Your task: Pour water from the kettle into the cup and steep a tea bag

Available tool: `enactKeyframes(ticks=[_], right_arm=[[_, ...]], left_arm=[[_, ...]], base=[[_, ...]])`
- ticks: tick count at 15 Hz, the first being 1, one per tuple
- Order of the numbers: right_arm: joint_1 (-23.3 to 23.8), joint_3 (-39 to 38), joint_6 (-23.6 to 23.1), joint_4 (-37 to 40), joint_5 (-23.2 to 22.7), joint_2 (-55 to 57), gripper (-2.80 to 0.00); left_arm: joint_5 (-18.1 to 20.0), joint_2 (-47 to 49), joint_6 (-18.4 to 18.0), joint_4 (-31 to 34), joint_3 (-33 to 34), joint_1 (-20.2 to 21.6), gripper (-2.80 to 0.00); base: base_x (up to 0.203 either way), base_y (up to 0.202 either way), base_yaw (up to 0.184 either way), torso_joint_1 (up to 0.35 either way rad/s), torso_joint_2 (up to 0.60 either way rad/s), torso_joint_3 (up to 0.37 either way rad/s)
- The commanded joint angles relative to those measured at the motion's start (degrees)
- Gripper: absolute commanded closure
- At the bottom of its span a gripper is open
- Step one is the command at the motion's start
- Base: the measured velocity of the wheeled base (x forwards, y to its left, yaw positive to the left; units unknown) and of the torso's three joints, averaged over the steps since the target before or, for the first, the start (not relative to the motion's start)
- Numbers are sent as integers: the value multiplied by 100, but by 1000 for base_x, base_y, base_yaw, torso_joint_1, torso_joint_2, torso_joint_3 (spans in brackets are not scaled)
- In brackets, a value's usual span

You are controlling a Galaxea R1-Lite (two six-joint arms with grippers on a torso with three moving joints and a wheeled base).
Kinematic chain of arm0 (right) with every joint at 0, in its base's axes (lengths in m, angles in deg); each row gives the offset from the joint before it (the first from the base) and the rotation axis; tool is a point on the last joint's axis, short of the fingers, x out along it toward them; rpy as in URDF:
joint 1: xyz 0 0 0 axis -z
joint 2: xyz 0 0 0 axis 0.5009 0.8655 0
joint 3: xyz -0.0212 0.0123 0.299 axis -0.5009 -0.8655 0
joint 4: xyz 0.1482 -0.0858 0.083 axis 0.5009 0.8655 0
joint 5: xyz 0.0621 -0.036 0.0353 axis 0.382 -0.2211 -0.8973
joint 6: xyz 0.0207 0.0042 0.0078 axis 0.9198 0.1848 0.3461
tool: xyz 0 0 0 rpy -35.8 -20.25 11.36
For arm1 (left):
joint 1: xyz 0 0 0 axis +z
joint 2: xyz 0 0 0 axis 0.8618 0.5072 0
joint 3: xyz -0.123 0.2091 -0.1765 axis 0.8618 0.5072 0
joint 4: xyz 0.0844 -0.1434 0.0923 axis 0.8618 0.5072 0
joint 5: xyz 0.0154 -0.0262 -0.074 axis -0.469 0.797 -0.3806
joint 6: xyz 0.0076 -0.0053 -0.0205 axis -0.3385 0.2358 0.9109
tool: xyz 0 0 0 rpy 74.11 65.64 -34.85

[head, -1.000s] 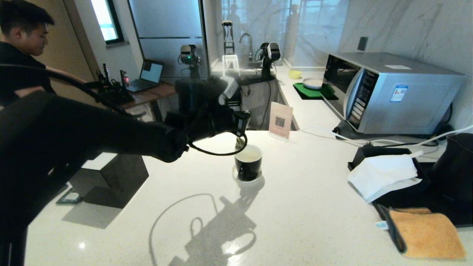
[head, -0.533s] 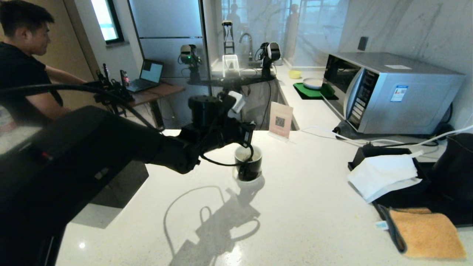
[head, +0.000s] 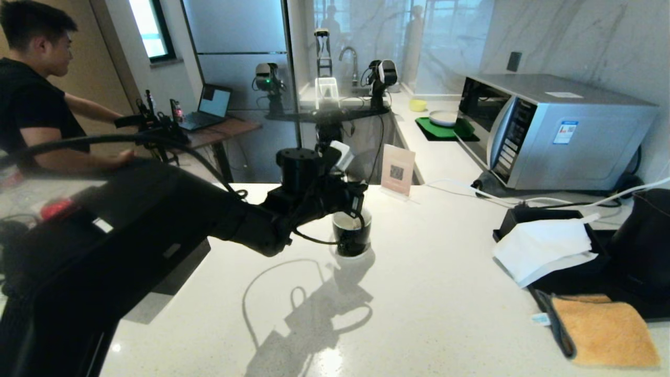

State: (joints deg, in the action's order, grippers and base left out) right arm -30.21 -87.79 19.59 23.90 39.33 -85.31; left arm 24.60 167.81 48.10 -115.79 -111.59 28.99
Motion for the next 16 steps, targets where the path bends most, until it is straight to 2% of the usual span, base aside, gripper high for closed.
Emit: enactKeyframes(ticks=[1, 8, 16], right_arm=[[-2, 0, 2, -1, 0, 9, 0], [-2, 0, 2, -1, 0, 9, 0], [-2, 0, 2, 0, 0, 9, 0]], left_arm=[[8, 41, -4, -36, -1, -40, 0], [-6, -375, 29, 59, -178, -75, 0], [-19, -806, 23, 174, -13, -119, 0]], base=[[0, 0, 0, 0, 0, 0], [0, 0, 0, 0, 0, 0], [0, 0, 0, 0, 0, 0]])
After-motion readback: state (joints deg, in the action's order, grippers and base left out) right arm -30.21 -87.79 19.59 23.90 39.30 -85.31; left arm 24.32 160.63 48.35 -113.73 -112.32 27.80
